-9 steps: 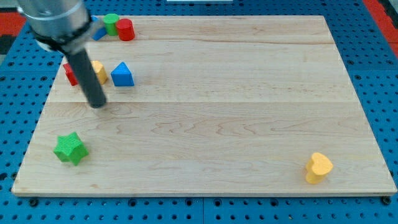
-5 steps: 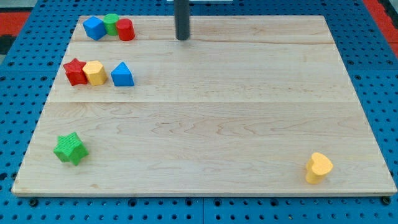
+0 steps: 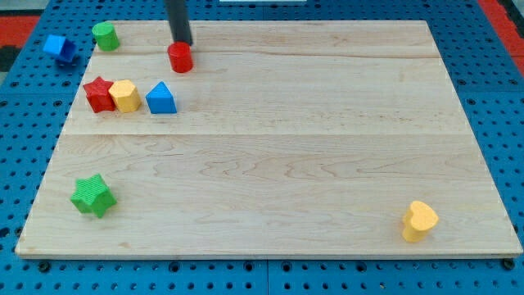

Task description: Push the red circle parallel to the triangle

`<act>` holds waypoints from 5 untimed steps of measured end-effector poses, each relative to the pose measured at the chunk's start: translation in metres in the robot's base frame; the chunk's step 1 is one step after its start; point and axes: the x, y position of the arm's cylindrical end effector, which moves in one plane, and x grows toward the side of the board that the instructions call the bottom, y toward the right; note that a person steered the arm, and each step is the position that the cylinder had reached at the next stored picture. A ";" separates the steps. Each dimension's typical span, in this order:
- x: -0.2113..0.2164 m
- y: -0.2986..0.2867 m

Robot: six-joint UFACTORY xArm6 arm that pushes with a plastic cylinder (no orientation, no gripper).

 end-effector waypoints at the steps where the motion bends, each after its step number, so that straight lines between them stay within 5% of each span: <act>1: -0.003 -0.045; 5: 0.034 0.059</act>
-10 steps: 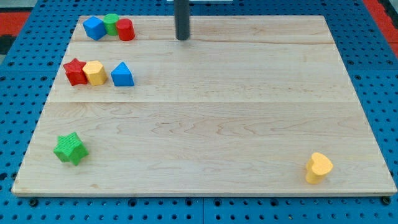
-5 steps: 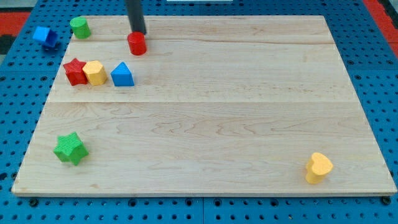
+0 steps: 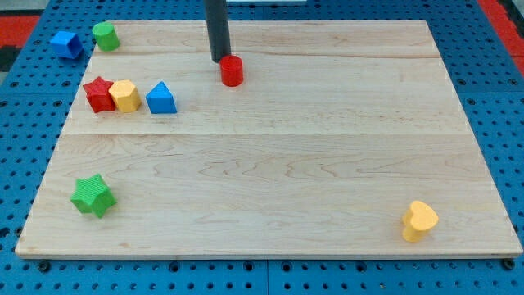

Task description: Push the red circle parallel to the triangle

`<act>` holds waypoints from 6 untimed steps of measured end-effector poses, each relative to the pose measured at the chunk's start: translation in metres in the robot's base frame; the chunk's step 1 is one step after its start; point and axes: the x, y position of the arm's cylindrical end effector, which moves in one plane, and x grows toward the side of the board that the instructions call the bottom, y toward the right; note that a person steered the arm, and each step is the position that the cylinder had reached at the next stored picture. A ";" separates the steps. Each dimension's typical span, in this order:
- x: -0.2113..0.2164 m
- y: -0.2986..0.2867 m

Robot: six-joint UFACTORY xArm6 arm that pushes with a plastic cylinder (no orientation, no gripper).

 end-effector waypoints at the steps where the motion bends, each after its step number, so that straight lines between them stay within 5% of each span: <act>1: 0.025 0.008; 3: 0.032 0.048; 6: 0.103 0.097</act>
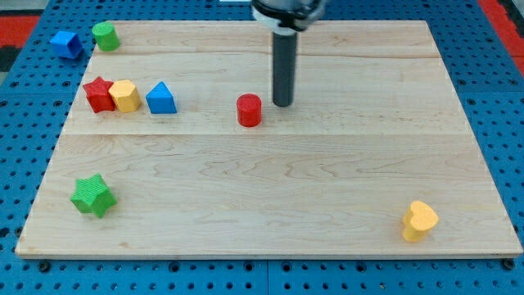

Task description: Push the red circle parallel to the triangle

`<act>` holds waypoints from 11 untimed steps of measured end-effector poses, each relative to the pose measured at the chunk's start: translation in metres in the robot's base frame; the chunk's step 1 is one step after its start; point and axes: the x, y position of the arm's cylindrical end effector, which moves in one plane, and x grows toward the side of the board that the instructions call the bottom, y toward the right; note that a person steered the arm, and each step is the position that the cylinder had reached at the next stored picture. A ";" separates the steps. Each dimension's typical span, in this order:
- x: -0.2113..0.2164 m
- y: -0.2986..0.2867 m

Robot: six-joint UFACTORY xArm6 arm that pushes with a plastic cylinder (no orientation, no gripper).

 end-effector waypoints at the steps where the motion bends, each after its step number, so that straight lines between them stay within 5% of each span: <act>1: 0.040 0.000; 5: 0.012 -0.077; 7: -0.001 -0.081; 8: -0.031 -0.030; 9: -0.095 -0.062; 11: -0.202 -0.259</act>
